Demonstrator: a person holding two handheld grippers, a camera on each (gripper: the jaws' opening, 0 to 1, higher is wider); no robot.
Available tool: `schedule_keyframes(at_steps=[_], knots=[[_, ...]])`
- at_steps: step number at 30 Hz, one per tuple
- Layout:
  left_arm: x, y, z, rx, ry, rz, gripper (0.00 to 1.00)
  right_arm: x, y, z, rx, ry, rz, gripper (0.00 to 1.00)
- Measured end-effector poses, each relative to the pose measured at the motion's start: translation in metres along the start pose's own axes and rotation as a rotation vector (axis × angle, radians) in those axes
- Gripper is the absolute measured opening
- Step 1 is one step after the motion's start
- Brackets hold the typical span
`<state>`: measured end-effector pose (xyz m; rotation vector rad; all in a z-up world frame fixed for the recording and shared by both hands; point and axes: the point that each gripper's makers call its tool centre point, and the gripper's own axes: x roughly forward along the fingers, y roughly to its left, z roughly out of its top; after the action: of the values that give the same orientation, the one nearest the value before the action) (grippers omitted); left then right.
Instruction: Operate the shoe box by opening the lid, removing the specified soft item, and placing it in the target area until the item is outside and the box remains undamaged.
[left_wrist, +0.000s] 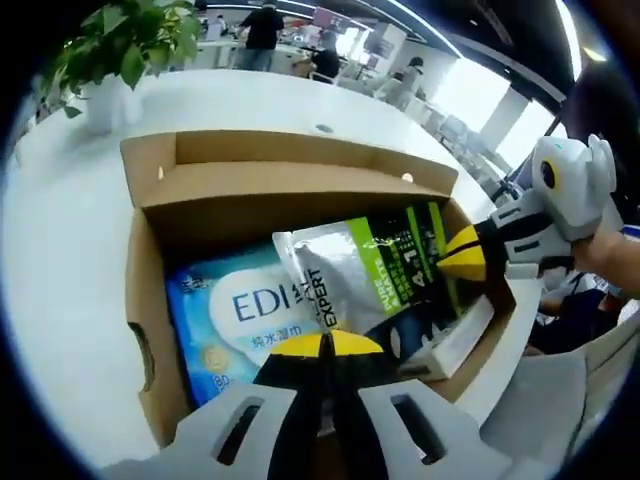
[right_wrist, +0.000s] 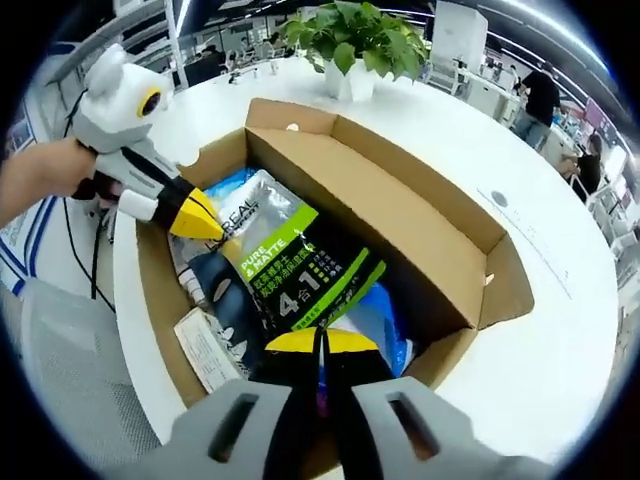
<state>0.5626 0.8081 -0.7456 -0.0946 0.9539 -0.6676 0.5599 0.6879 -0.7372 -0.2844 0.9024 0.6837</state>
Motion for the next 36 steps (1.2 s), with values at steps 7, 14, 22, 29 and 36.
schedule_keyframes(at_steps=[7, 14, 22, 29, 36], knots=[[-0.007, -0.002, 0.005, 0.032, -0.011, 0.023, 0.0, -0.011, 0.002, 0.008, 0.04, -0.047, 0.007, 0.0], [-0.014, -0.012, 0.015, 0.047, -0.027, 0.02, 0.0, -0.027, -0.002, 0.014, 0.048, -0.085, -0.001, 0.0], [-0.02, -0.029, 0.034, 0.068, -0.047, 0.02, 0.0, -0.045, -0.012, 0.018, 0.084, -0.116, -0.019, 0.0], [-0.017, -0.042, 0.044, 0.091, -0.053, 0.021, 0.0, -0.062, -0.021, 0.02, 0.092, -0.132, -0.031, 0.0], [-0.013, -0.062, 0.052, 0.088, -0.06, 0.002, 0.0, -0.078, -0.036, 0.013, 0.11, -0.141, -0.057, 0.0]])
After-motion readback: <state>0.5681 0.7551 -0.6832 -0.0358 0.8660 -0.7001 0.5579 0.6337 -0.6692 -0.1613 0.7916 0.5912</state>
